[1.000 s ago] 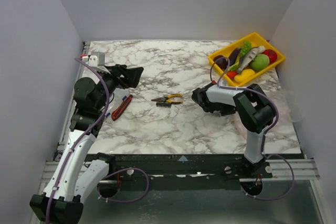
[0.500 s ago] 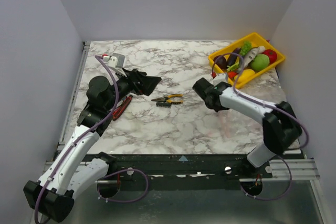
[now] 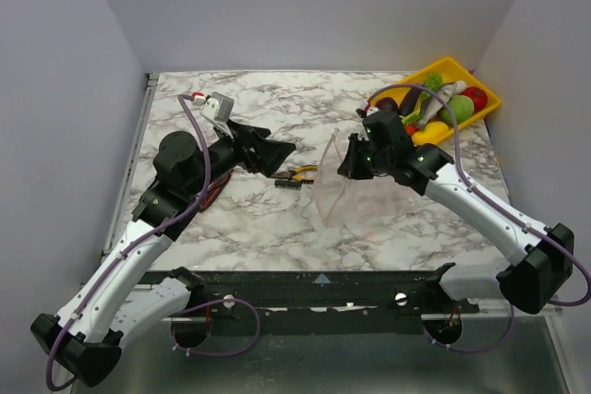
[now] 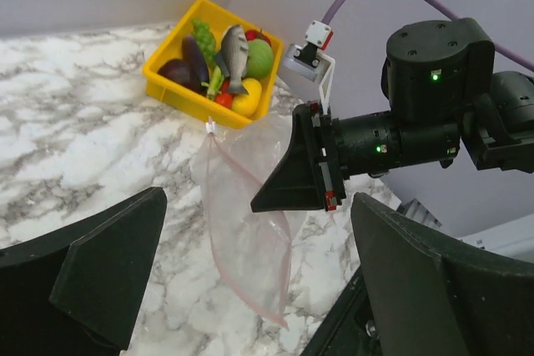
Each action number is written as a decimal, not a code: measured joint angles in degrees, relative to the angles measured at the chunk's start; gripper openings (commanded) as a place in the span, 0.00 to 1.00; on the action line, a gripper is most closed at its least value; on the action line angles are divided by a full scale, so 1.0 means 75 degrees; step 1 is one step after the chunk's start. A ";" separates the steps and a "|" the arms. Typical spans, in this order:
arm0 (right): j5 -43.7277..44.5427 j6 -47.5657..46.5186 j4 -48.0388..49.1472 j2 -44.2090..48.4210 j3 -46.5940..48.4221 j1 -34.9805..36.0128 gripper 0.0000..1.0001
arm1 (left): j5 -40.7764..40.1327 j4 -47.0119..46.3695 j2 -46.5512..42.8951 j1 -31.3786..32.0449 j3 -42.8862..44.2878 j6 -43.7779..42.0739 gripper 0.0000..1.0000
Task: Place the food in the zip-top bag and seal the zipper
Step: Pick up the zipper food storage bag at the center of the board, then open the zipper of the food storage bag at the center of the board.
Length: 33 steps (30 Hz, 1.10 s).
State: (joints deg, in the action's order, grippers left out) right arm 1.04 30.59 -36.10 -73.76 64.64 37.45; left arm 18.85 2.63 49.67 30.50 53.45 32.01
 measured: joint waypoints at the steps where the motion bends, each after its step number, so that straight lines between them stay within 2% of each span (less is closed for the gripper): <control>1: -0.0204 0.0000 0.0128 -0.0076 0.0207 0.0006 0.01 | -0.0038 0.0012 -0.0055 0.0000 0.0102 -0.0146 0.95; 4: -0.0548 0.0000 0.0863 -0.0321 0.0874 0.0006 0.01 | -0.0192 0.0184 0.0041 0.0000 0.0711 -0.0667 0.95; 9: -0.0752 0.0000 0.2215 -0.0603 0.1259 0.0006 0.01 | -0.0527 0.0522 0.0437 0.0000 0.1851 -0.1585 0.95; 14: -0.1177 0.0318 0.3614 -0.0962 0.1160 0.0006 0.01 | -0.0871 0.0673 0.0198 0.0000 0.1303 -0.2530 0.95; 18: -0.1740 0.0997 0.5453 -0.1000 0.0490 0.0006 0.01 | -0.1445 0.0880 -0.0128 0.0000 0.0787 -0.3016 0.94; 25: -0.2361 0.2573 0.8478 -0.1609 -0.0775 0.0006 0.01 | -0.2801 0.0898 -0.0213 0.0000 0.0752 -0.3535 0.89; 30: -0.2419 0.3348 0.9635 -0.2104 -0.1425 0.0006 0.01 | -0.3177 0.0994 0.0289 0.0000 0.0816 -0.3640 0.87; 33: -0.2398 0.3596 0.9748 -0.2229 -0.1559 0.0006 0.01 | -0.3174 0.1113 0.0542 0.0000 0.0819 -0.3692 0.86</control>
State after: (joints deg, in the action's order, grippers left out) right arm -16.95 57.56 37.01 -90.48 52.95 37.50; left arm -4.95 10.98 53.74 30.50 59.59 4.32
